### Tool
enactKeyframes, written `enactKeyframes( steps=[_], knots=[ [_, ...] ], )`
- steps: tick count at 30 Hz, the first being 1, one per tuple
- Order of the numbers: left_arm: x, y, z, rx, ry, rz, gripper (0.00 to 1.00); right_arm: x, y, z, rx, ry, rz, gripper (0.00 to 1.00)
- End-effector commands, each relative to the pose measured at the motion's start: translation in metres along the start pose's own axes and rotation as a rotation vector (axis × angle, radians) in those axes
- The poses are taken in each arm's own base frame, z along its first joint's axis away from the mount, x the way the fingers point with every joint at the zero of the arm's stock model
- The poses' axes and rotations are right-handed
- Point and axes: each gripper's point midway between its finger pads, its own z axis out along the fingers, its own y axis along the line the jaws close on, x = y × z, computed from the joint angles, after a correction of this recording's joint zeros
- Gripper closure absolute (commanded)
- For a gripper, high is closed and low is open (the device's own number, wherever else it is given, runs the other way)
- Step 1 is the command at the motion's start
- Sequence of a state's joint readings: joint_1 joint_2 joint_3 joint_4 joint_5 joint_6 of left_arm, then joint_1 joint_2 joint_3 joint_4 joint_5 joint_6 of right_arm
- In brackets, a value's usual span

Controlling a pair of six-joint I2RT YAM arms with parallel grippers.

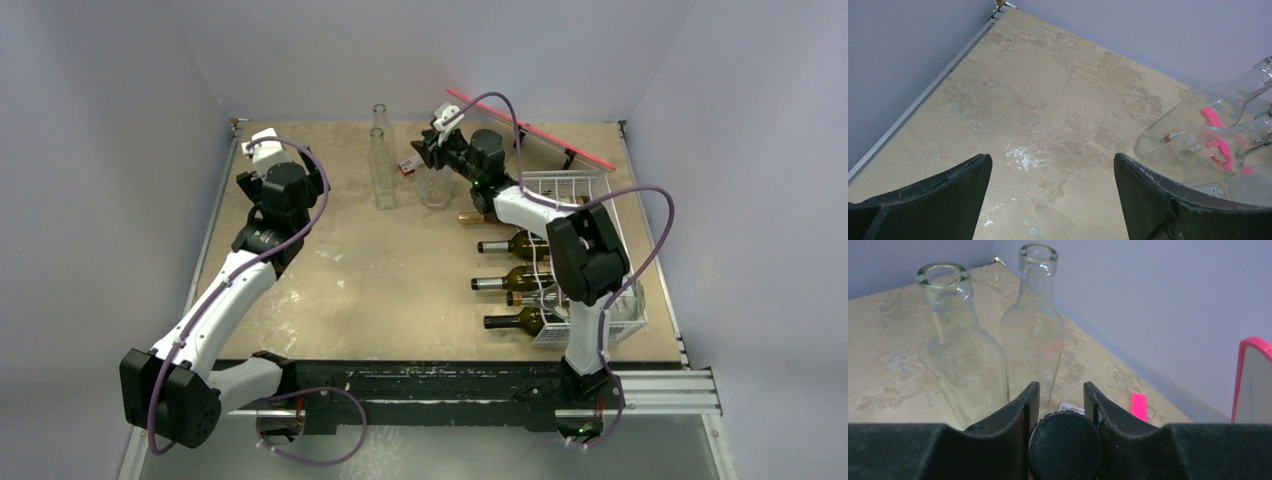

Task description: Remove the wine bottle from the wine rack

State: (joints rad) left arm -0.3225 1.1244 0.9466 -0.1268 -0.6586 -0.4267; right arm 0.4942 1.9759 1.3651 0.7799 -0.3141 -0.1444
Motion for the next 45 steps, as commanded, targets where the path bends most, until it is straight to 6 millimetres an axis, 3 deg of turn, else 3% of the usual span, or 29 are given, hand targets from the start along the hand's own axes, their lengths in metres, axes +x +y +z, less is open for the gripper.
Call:
enactKeyframes(
  steps=[1, 14, 21, 24, 29, 33, 38, 40, 43, 45],
  knots=[
    [-0.024, -0.008, -0.002, 0.017, -0.051, -0.032, 0.09, -0.171, -0.017, -0.011, 0.031, -0.491, -0.133, 1.00],
    [-0.028, -0.007, -0.004, 0.015, -0.059, -0.037, 0.09, -0.174, -0.015, 0.006, -0.021, -0.555, -0.089, 1.00],
    [-0.033, -0.003, -0.007, 0.002, -0.074, -0.036, 0.09, -0.155, -0.013, 0.007, -0.026, -0.525, -0.093, 0.98],
    [-0.033, -0.003, -0.007, 0.006, -0.074, -0.038, 0.09, -0.152, -0.012, 0.002, -0.018, -0.515, -0.107, 0.64],
    [-0.036, -0.003, -0.009, 0.013, -0.082, -0.047, 0.09, -0.145, -0.015, 0.002, -0.003, -0.472, -0.107, 0.34],
    [-0.035, -0.003, -0.009, 0.008, -0.078, -0.043, 0.09, -0.153, -0.013, -0.005, -0.001, -0.457, -0.113, 0.24],
    [-0.037, -0.004, -0.010, 0.017, -0.082, -0.051, 0.09, -0.179, 0.000, -0.029, -0.039, -0.425, -0.132, 0.19],
    [-0.038, -0.004, -0.012, 0.023, -0.085, -0.056, 0.09, -0.194, 0.004, -0.048, -0.043, -0.399, -0.148, 0.16],
    [-0.041, -0.005, -0.014, 0.034, -0.089, -0.068, 0.09, -0.196, 0.010, -0.078, -0.045, -0.311, -0.181, 0.02],
    [-0.042, -0.007, -0.016, 0.045, -0.091, -0.076, 0.09, -0.197, 0.015, -0.104, -0.047, -0.246, -0.263, 0.00]
  ],
)
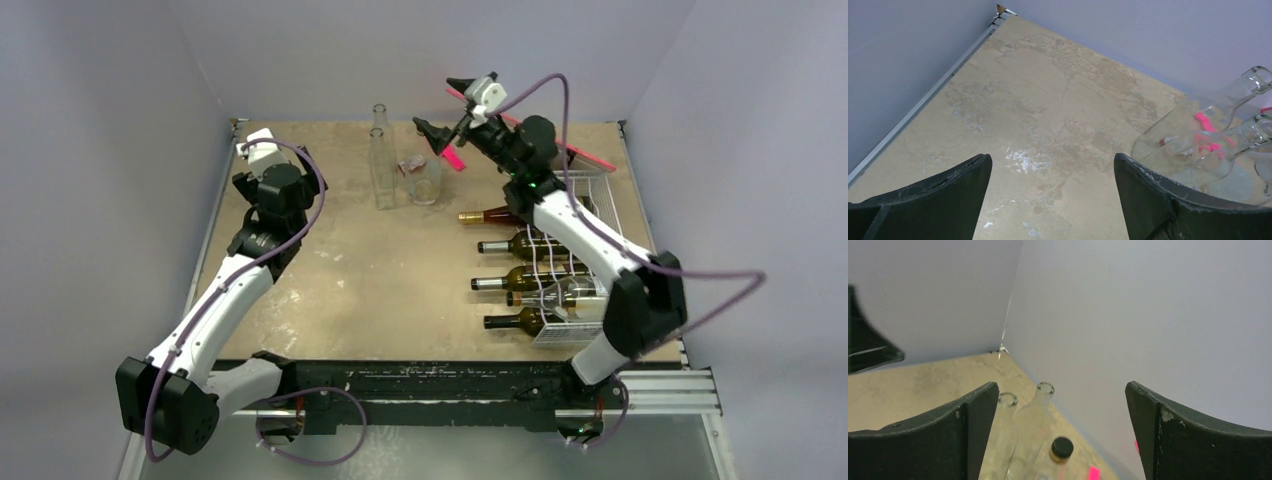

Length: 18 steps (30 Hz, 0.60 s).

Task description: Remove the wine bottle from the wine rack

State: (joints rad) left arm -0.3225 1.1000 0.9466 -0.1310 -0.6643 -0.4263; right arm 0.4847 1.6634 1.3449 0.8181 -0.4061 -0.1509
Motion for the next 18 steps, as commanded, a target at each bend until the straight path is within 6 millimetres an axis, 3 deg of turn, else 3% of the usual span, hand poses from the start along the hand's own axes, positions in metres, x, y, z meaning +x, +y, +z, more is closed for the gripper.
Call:
enactKeyframes(
  steps=[1, 5, 10, 13, 18],
  knots=[
    [-0.036, -0.010, -0.011, 0.050, -0.076, -0.070, 0.09, -0.038, 0.013, -0.051, -0.050, 0.107, -0.169, 0.00],
    [-0.038, -0.015, -0.014, 0.083, -0.074, -0.090, 0.09, -0.065, 0.025, -0.116, -0.074, 0.231, -0.292, 0.00],
    [-0.040, -0.018, -0.017, 0.104, -0.074, -0.111, 0.09, -0.074, 0.042, -0.197, -0.116, 0.421, -0.361, 0.00],
    [-0.040, -0.021, -0.018, 0.116, -0.072, -0.122, 0.09, -0.057, 0.073, -0.245, -0.255, 0.565, -0.320, 0.00],
    [-0.038, -0.022, -0.017, 0.122, -0.066, -0.125, 0.09, -0.030, 0.119, -0.301, -0.477, 0.694, -0.253, 0.00]
  ],
)
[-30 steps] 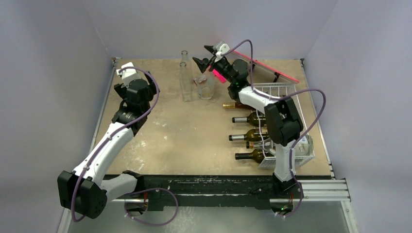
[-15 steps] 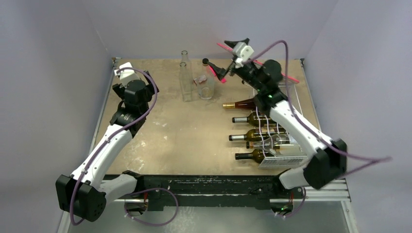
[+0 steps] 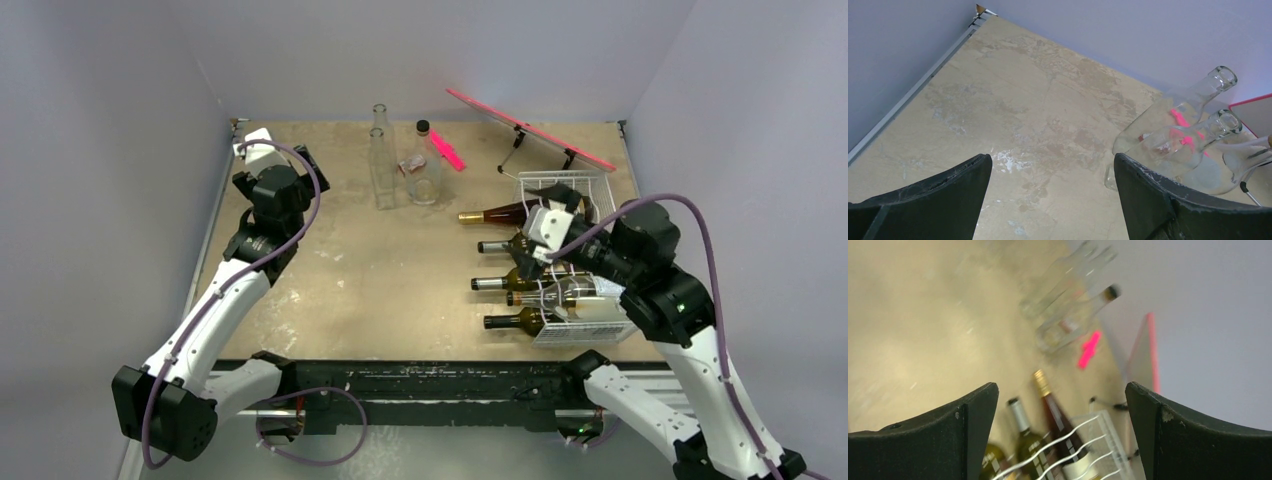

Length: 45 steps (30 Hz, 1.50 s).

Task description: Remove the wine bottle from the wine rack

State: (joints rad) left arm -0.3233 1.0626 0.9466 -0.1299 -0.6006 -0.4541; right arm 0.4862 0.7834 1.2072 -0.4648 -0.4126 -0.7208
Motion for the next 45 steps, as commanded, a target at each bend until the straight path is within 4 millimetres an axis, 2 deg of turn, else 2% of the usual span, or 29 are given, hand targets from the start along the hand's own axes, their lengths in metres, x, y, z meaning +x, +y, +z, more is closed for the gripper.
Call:
enactKeyframes(
  steps=[1, 6, 8, 13, 21, 33, 40, 41, 45],
  knots=[
    [-0.031, -0.014, -0.008, 0.054, -0.064, -0.073, 0.09, 0.061, 0.085, -0.026, -0.349, 0.220, 0.043, 0.00],
    [-0.033, -0.008, -0.008, 0.027, -0.078, -0.063, 0.08, 0.125, 0.117, -0.047, -0.505, 0.486, 0.024, 0.00],
    [-0.033, -0.009, -0.008, 0.029, -0.077, -0.063, 0.08, 0.140, 0.128, -0.051, -0.589, 0.552, 0.024, 0.03],
    [-0.032, -0.010, -0.008, 0.033, -0.072, -0.061, 0.08, 0.141, 0.130, -0.044, -0.614, 0.533, 0.012, 0.05],
    [-0.030, -0.013, -0.006, 0.041, -0.064, -0.059, 0.08, 0.168, 0.139, -0.044, -0.684, 0.640, -0.010, 0.16],
    [-0.026, -0.009, -0.003, 0.022, -0.059, -0.045, 0.08, 0.199, 0.172, -0.031, -0.842, 0.763, -0.019, 0.28],
    [-0.023, -0.012, -0.002, 0.030, -0.051, -0.046, 0.08, 0.211, 0.168, -0.030, -0.810, 0.812, -0.049, 0.43],
    [-0.024, -0.012, -0.002, 0.033, -0.051, -0.048, 0.08, 0.217, 0.171, -0.035, -0.815, 0.838, -0.053, 0.44],
    [-0.023, -0.013, -0.002, 0.036, -0.048, -0.049, 0.08, 0.226, 0.164, -0.042, -0.770, 0.891, -0.086, 0.43]
  ],
)
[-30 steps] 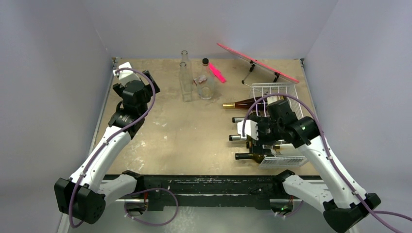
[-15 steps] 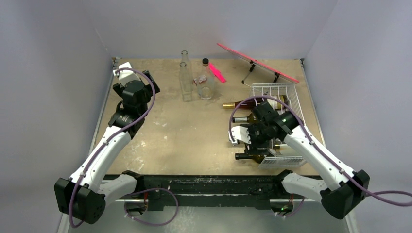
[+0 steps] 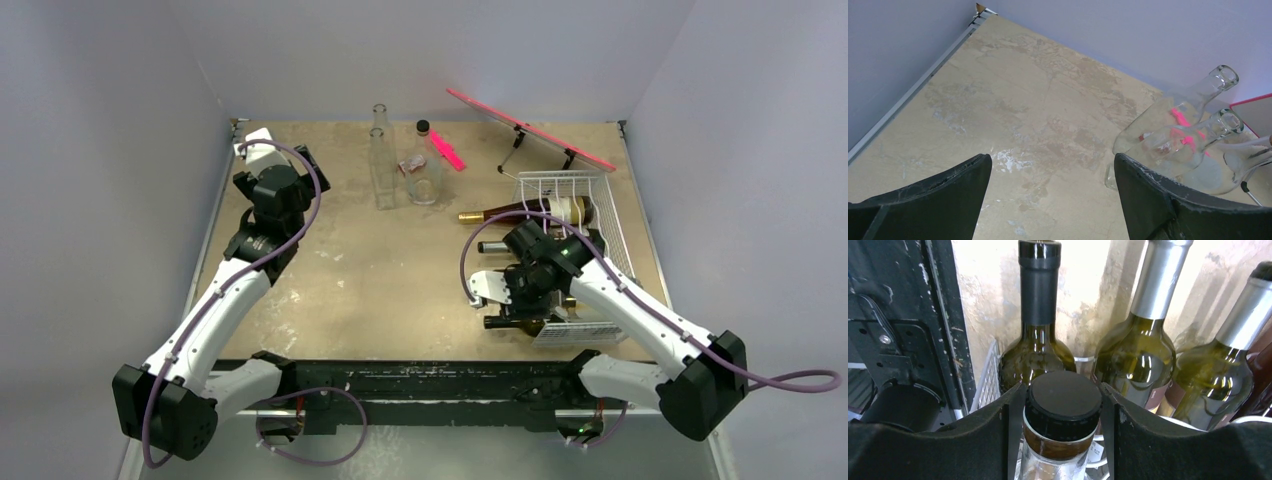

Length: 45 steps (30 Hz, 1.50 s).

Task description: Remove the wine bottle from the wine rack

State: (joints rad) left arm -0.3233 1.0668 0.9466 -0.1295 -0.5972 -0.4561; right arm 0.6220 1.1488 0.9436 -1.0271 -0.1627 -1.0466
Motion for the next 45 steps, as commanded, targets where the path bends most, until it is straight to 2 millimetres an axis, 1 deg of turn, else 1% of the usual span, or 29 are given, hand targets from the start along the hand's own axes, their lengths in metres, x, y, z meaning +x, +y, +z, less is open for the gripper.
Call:
enactKeyframes(
  steps=[1, 4, 6, 8, 13, 18, 24, 26, 30, 33, 39, 45],
  knots=[
    [-0.024, -0.012, -0.002, 0.035, -0.052, -0.050, 0.08, 0.014, -0.005, -0.005, 0.062, 0.071, 0.014, 0.42],
    [-0.024, -0.013, -0.002, 0.036, -0.052, -0.049, 0.08, 0.015, -0.006, -0.005, 0.071, 0.073, 0.015, 0.42],
    [-0.023, -0.013, -0.001, 0.035, -0.049, -0.046, 0.08, 0.013, -0.008, -0.005, 0.079, 0.064, 0.013, 0.45],
    [-0.022, -0.013, -0.001, 0.034, -0.047, -0.045, 0.08, 0.011, -0.010, -0.005, 0.086, 0.057, 0.009, 0.50],
    [-0.022, -0.014, -0.001, 0.037, -0.046, -0.045, 0.08, 0.007, -0.009, -0.007, 0.091, 0.036, -0.013, 0.58],
    [-0.020, -0.014, 0.000, 0.037, -0.041, -0.045, 0.08, 0.004, -0.010, -0.014, 0.112, 0.016, -0.011, 0.72],
    [-0.019, -0.015, 0.001, 0.039, -0.037, -0.045, 0.09, -0.008, -0.011, -0.028, 0.165, -0.060, -0.012, 0.81],
    [-0.019, -0.015, 0.000, 0.039, -0.038, -0.045, 0.09, -0.019, -0.019, -0.045, 0.216, -0.113, -0.018, 0.85],
    [-0.020, -0.014, 0.000, 0.040, -0.040, -0.047, 0.09, -0.035, -0.026, -0.068, 0.290, -0.198, -0.017, 0.95],
    [-0.020, -0.014, -0.001, 0.036, -0.042, -0.046, 0.08, -0.044, -0.030, -0.084, 0.344, -0.250, -0.017, 1.00],
    [-0.017, -0.015, 0.001, 0.040, -0.033, -0.045, 0.09, -0.055, -0.038, -0.107, 0.444, -0.338, 0.018, 1.00],
    [-0.016, -0.016, 0.002, 0.042, -0.029, -0.046, 0.09, -0.069, -0.046, -0.138, 0.551, -0.447, 0.041, 1.00]
  ],
)
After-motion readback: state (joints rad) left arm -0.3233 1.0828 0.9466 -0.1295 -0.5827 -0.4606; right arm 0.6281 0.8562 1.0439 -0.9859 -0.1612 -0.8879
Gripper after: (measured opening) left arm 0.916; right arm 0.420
